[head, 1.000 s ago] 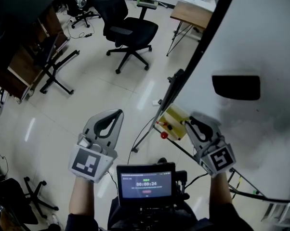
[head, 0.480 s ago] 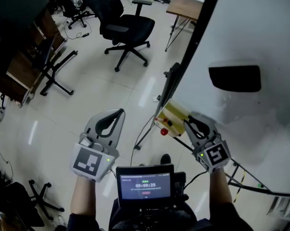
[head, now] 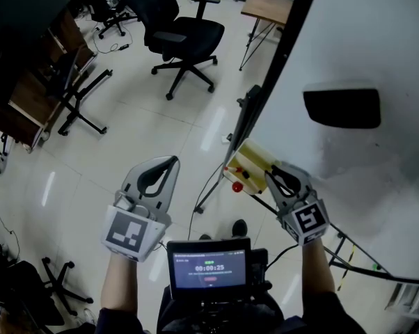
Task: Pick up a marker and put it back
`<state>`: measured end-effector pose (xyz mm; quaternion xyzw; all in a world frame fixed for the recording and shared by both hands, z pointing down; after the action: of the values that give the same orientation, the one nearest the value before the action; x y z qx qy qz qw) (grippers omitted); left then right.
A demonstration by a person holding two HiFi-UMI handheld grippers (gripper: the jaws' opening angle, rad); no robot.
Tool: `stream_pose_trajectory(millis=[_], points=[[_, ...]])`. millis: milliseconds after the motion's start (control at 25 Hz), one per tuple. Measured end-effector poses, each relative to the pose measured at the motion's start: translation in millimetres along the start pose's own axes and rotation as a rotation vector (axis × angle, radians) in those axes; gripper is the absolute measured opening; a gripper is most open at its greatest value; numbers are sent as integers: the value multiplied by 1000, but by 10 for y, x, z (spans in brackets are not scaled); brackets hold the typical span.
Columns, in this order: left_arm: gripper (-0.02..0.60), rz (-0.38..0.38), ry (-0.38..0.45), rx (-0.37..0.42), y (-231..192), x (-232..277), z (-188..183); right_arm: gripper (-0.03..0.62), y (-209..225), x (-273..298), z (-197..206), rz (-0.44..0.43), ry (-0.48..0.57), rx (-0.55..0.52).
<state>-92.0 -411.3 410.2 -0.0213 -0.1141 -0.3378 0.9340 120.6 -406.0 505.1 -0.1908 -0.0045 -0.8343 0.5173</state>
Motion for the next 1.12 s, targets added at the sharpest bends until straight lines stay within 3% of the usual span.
stream_pose_trajectory(millis=[200, 320, 560, 840, 1120], points=[[0, -7, -3, 3, 20, -32, -21, 103, 7, -35, 19, 4, 6, 19], [0, -14, -7, 2, 28, -68, -30, 172, -3, -108, 12, -6, 22, 24], [0, -13, -7, 13, 89, -92, -92, 174, 40, -317, -108, 35, 88, -1], [0, 28, 36, 80, 239, -54, -405, 173, 1, -598, -757, 42, 221, -62], [0, 59, 127, 128, 426, -233, -881, 158, -155, -985, -1512, -35, 355, -19]])
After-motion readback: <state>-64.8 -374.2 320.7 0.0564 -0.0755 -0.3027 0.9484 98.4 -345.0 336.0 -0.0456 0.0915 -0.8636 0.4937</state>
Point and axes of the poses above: the fingertips, and each gripper's own axes: x forward along the fingers, y to its right, z out of its underside, the point moved 1 cm from there along -x, backward along the fingers, and after that the axes turned 12 degrees about z, right-handed, at the moved point
